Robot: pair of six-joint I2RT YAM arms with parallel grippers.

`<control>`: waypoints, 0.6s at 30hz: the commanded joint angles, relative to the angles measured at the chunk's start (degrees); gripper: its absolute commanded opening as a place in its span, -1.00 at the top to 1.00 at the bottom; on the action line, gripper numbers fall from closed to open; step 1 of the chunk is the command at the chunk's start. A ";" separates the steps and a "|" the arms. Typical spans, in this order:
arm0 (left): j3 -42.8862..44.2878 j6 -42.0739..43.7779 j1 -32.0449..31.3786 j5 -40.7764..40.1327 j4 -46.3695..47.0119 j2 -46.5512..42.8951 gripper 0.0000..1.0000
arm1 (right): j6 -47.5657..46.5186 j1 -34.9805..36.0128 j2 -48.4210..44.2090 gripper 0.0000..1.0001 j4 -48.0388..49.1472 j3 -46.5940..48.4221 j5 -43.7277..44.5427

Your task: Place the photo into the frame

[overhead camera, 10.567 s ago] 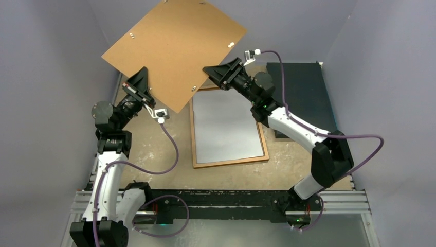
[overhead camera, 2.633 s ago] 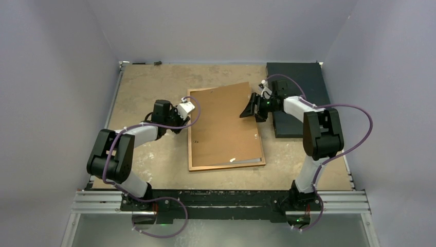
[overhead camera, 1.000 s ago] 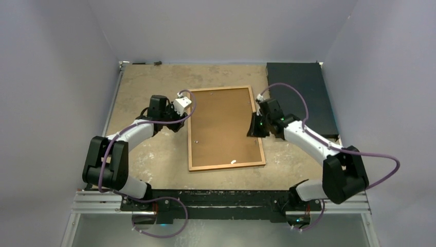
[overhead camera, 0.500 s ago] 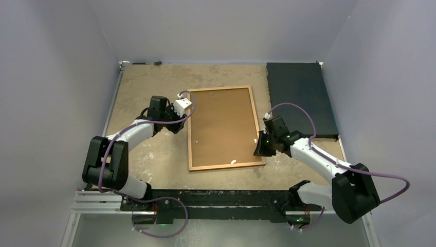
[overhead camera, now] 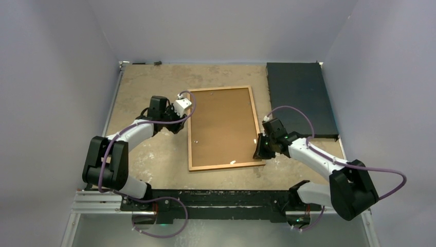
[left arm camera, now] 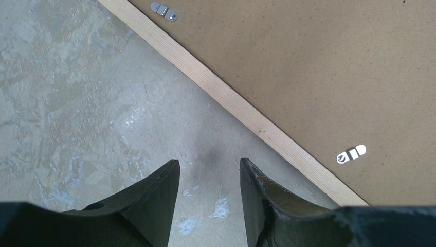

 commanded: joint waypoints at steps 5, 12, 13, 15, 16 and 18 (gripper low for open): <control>1.89 -0.53 0.25 3.78 -1.97 -0.87 0.08 | 0.66 4.41 -4.69 -0.06 3.13 12.63 -1.53; 4.22 -2.58 0.28 6.48 -5.35 -0.82 -0.05 | 7.85 0.79 0.28 -0.98 23.01 12.29 -9.61; 4.45 -2.85 0.30 6.48 -5.60 -0.83 -0.06 | 7.93 0.21 1.92 -0.97 27.02 11.58 -12.21; 4.79 -4.03 0.33 6.63 -5.82 -0.77 -0.08 | 6.78 1.42 5.20 -0.83 33.56 12.55 -11.30; 4.84 -5.05 0.45 6.89 -5.90 -0.64 -0.08 | 4.94 3.69 7.05 -0.79 32.25 14.60 -7.31; 4.97 -7.60 1.28 8.37 -5.56 -0.21 -0.05 | 1.69 7.38 11.14 -0.73 26.40 20.05 -0.14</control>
